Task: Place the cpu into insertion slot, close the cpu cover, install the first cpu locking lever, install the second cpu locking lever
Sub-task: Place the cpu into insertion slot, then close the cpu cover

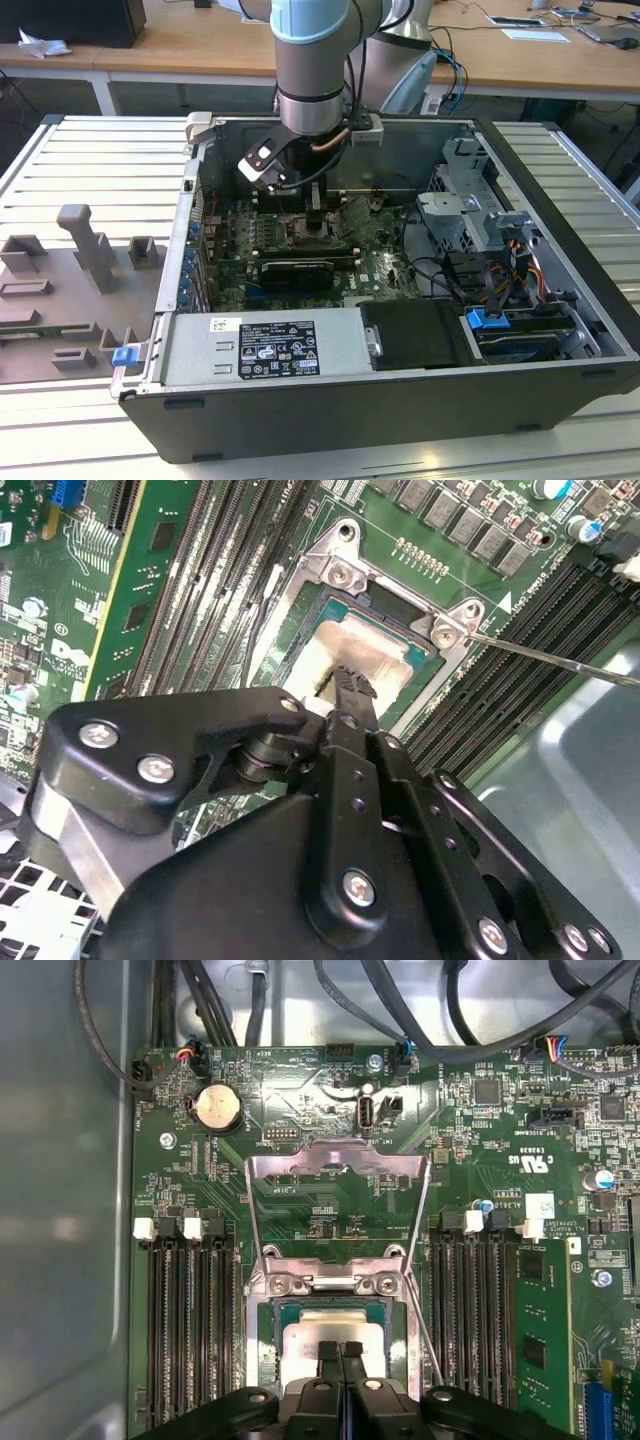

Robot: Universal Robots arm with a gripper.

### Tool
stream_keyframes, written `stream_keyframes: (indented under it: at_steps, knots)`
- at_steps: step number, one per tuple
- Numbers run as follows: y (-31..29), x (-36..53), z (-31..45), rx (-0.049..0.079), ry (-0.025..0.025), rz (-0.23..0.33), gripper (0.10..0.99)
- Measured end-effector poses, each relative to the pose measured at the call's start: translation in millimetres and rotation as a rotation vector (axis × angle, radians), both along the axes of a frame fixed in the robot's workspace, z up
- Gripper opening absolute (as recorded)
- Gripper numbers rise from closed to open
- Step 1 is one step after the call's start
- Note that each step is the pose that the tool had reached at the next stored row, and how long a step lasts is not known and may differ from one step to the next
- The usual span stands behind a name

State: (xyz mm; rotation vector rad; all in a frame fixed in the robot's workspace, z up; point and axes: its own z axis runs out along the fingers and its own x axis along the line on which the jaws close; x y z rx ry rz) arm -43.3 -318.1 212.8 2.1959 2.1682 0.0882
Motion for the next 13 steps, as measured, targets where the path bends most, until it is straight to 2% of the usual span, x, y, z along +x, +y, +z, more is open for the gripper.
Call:
stream_keyframes:
  at_steps: [1, 7, 10, 13]
  knots:
    - [0.0, 0.0, 0.3, 0.0, 0.0001, 0.0, 0.106]
    - [0.0, 0.0, 1.5, 0.0, 0.0001, 0.0, 0.106]
    - [0.0, 4.7, 1.5, 0.0, 0.0012, 0.0, 0.106]
    - [0.0, 4.9, 2.4, 0.0, 0.0013, 0.0, 0.106]
